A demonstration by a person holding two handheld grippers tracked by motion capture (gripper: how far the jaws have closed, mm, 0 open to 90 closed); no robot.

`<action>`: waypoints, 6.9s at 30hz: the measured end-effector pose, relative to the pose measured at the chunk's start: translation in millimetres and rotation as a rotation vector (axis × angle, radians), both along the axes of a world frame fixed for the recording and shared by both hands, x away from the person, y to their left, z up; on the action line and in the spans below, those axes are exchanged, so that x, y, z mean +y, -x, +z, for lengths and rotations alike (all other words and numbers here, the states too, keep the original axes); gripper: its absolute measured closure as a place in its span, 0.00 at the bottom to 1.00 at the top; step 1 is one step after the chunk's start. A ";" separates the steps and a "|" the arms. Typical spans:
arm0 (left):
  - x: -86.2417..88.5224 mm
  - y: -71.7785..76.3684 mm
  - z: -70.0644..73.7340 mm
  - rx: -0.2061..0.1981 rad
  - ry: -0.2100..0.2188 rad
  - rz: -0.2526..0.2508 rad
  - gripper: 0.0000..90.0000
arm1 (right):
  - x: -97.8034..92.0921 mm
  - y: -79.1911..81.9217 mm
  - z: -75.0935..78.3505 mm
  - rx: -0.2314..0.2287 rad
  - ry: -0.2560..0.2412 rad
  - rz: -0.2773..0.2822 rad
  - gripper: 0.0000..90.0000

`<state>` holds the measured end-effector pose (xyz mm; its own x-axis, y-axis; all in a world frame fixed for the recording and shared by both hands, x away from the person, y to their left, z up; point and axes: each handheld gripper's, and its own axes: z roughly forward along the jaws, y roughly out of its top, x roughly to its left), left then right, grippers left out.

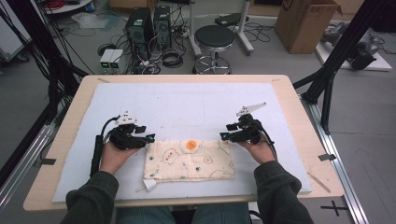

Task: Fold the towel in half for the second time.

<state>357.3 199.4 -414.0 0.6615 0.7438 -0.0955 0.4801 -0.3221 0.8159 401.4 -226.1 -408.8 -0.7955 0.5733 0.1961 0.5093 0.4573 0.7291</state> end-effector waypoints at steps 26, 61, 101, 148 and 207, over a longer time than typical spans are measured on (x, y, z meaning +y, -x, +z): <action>-9.5 -2.4 -23.7 0.099 -0.104 -0.088 0.85 | -4.7 10.5 -32.3 0.026 0.041 0.015 0.85; 9.7 -23.0 2.8 -0.009 0.041 0.075 0.95 | -1.4 -25.9 2.4 0.012 -0.027 -0.051 0.96; 6.8 -18.4 0.1 -0.109 0.001 0.057 0.94 | 4.3 -37.5 7.3 0.016 -0.080 -0.064 0.95; -3.6 43.3 -9.5 -0.151 -0.174 -0.172 0.91 | -12.9 28.5 -20.3 0.013 -0.097 0.068 0.95; -20.7 22.5 -21.7 -0.007 -0.146 -0.234 0.77 | 45.8 23.2 -26.2 -0.036 0.067 0.209 0.69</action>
<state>334.8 178.6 -435.6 0.8173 0.5762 0.0070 0.3730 -0.5383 0.7558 378.2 -180.2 -435.0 -0.9042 0.4060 0.1328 0.3727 0.5979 0.7097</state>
